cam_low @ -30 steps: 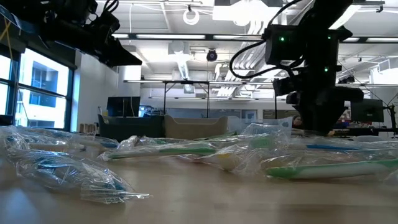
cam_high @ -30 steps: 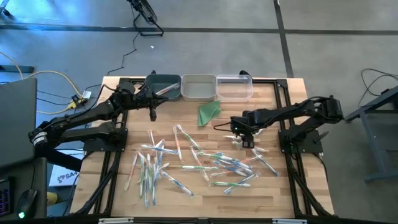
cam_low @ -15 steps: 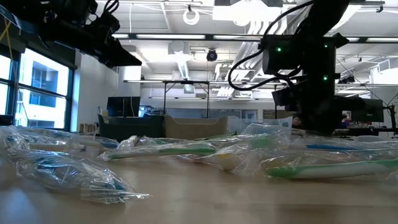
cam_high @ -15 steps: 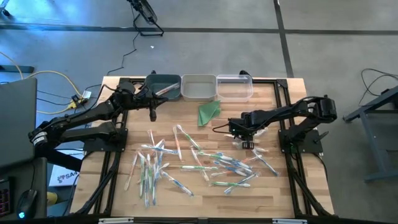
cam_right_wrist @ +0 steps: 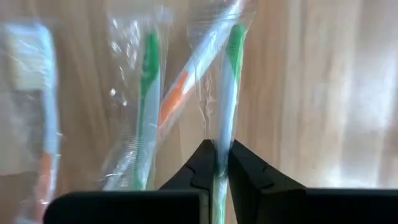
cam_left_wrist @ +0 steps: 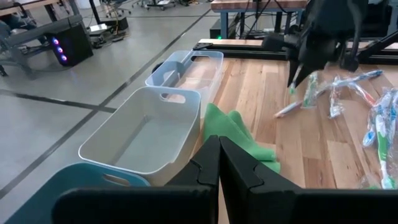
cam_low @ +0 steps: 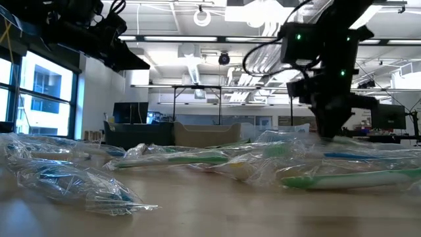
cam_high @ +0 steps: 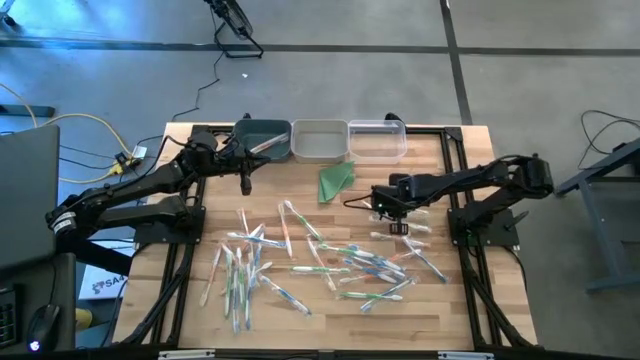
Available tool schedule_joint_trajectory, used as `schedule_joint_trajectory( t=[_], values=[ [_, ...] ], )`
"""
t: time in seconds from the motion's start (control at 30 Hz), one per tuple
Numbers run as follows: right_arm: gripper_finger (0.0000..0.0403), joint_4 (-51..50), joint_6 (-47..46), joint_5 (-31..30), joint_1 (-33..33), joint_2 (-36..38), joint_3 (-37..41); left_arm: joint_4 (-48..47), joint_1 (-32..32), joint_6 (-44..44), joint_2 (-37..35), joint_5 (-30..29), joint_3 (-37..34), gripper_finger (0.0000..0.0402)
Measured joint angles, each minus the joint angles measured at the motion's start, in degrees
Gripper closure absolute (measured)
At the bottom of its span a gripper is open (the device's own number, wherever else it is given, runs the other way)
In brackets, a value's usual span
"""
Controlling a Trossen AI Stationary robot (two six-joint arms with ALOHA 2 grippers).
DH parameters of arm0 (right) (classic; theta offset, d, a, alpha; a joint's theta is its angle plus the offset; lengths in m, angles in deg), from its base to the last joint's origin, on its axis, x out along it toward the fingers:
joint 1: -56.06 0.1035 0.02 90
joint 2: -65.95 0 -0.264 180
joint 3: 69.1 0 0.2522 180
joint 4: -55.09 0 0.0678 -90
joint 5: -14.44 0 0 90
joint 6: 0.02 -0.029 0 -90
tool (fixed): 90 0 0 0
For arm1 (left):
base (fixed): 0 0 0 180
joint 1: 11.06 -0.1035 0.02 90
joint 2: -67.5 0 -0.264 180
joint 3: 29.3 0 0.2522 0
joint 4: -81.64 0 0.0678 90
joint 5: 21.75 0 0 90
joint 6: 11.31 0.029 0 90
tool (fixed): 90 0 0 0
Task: Pick & Place Toothbrushes
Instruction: Put the green toothbrush into the transparent bin
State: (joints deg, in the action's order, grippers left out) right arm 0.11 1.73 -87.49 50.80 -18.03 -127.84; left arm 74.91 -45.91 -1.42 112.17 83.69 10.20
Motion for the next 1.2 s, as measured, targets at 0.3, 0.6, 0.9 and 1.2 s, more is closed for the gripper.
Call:
schedule_joint_trajectory(
  t=[0.3,0.6,0.9,1.2],
  values=[
    [0.0384,0.8,-1.6,-3.1,0.0,13.1,-5.8,0.1,0.0,0.3,0.0,-0.6,0.0,0.0402],
    [0.0384,13.4,1.3,-10.1,-1.3,21.8,-7.3,0.1,0.0,0.4,0.0,-8.9,0.0,0.0402],
    [0.0384,23.3,6.5,-10.2,-6.6,21.1,-7.3,-0.2,0.0,-3.9,0.0,-8.5,0.0,0.0402],
    [0.0384,36.1,10.5,-8.9,-14.2,16.1,-7.3,-1.2,0.0,-11.7,0.0,-8.5,0.0,0.0402]
  ],
)
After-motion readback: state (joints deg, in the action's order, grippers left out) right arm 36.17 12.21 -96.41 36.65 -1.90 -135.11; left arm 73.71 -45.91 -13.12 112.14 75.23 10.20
